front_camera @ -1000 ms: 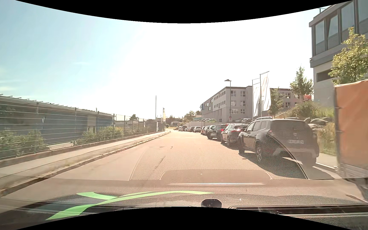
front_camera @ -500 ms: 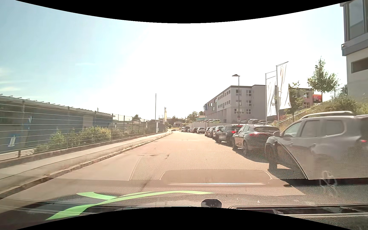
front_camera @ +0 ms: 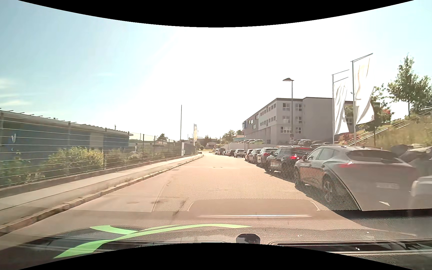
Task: Follow the waypoints while adhering to traffic rules and regulations
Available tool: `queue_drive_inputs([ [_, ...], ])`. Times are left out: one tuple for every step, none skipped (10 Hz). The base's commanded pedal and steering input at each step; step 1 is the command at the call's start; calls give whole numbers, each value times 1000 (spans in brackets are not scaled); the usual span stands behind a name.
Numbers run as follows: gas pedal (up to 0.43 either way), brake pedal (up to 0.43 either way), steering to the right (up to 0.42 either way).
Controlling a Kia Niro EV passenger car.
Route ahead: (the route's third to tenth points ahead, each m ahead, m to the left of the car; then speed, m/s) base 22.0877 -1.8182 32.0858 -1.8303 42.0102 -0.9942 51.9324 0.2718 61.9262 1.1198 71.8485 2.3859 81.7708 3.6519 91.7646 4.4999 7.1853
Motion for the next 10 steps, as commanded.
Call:
queue_drive_inputs([
  [228, 0, -10],
  [240, 0, -9],
  [240, 0, -8],
  [248, 0, -8],
  [248, 0, -8],
  [248, 0, -8],
  [248, 0, -7],
  [248, 0, -6],
  [248, 0, -6],
  [248, 0, -5],
])
